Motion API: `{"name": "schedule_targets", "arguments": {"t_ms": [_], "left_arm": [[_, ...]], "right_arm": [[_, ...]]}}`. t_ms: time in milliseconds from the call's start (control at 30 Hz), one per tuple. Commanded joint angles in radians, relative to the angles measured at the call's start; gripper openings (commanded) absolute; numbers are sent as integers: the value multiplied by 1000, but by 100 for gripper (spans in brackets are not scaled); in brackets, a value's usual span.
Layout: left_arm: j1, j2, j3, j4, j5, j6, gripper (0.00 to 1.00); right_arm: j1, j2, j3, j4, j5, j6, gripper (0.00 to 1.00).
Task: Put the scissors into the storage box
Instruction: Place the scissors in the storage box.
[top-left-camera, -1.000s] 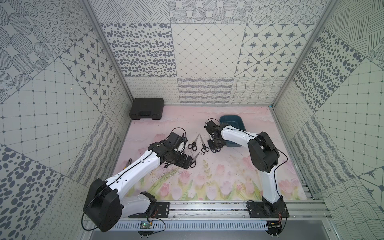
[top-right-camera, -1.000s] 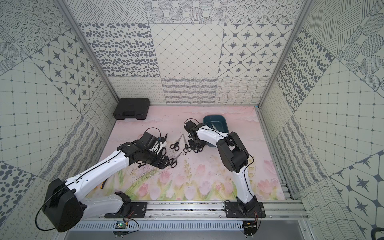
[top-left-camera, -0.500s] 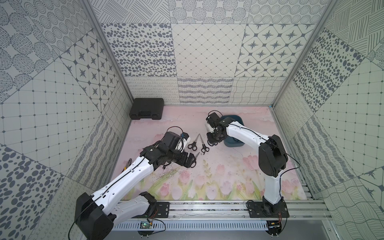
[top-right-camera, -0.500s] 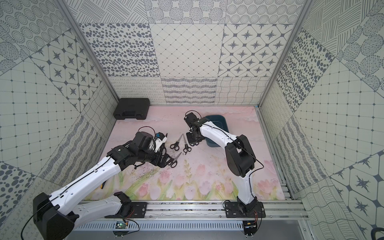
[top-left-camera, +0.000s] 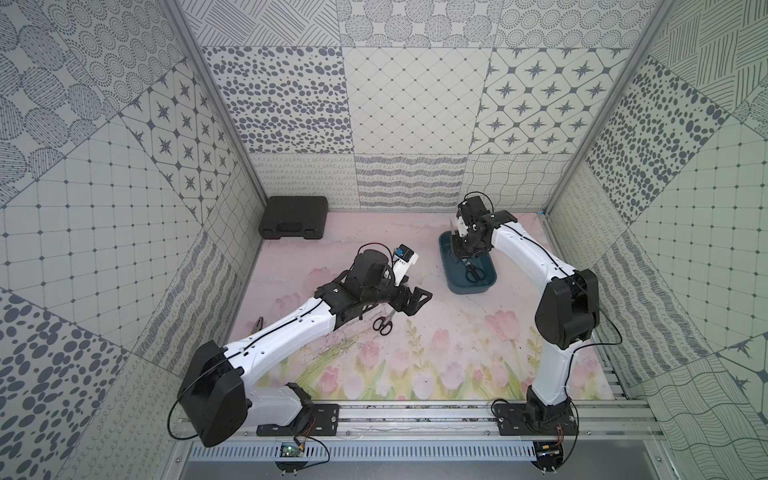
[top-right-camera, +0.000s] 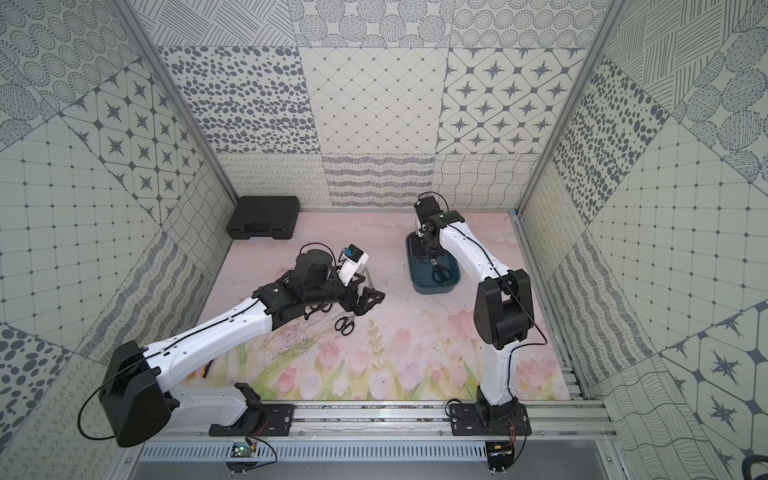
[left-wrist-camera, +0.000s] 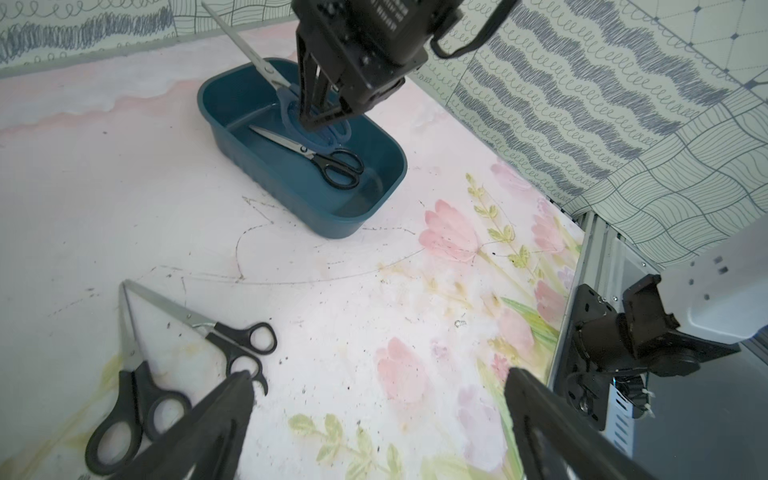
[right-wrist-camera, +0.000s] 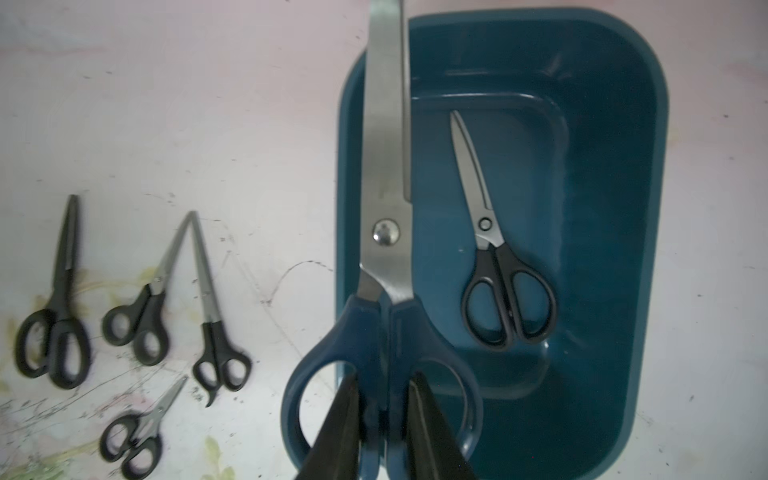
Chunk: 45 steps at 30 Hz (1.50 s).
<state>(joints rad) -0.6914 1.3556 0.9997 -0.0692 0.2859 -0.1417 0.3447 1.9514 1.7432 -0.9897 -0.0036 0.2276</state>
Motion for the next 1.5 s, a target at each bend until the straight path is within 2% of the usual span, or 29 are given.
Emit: {"name": "schedule_targets", "arguments": {"t_ms": [0,167,300,433,567,633,700,833,933,1133,1300,1467], "left_arm": [[-48,118,57,350,47,68,100],[-62,179,91,365,71,13,99],[-68,179,43,425,72,-23,100],[-68,155,-19,460,22,-32,99],[-68,122,-59,456,-23,-11,99],[-68,104,-74,455,-39,-3,99],[-66,89,-85,448,-60,7,99],[-66,53,-96,416,-101,25,100],[-53,11,-102,370,-144,35,100],[50,-133,-161,249,-151,78,100],[197,-278,-285,184,-205,68,99],[316,-414,-411,48,-324,-24,99]], "right_arm": [[-14,63,32,-34,3,-83,0],[-31,145,53,-48,31,-116,0],[-38,187,61,-34,56,-118,0],[-41,223,81,-23,65,-117,0],[-41,227,84,-7,73,-113,13],[-41,220,83,-1,77,-109,31],[-42,208,81,4,85,-108,41],[-41,174,84,4,88,-103,49],[-41,126,78,2,82,-90,50],[9,-30,-14,17,-45,-49,50],[174,-116,-88,16,-18,9,50],[343,-89,-82,17,-9,93,50]]}}
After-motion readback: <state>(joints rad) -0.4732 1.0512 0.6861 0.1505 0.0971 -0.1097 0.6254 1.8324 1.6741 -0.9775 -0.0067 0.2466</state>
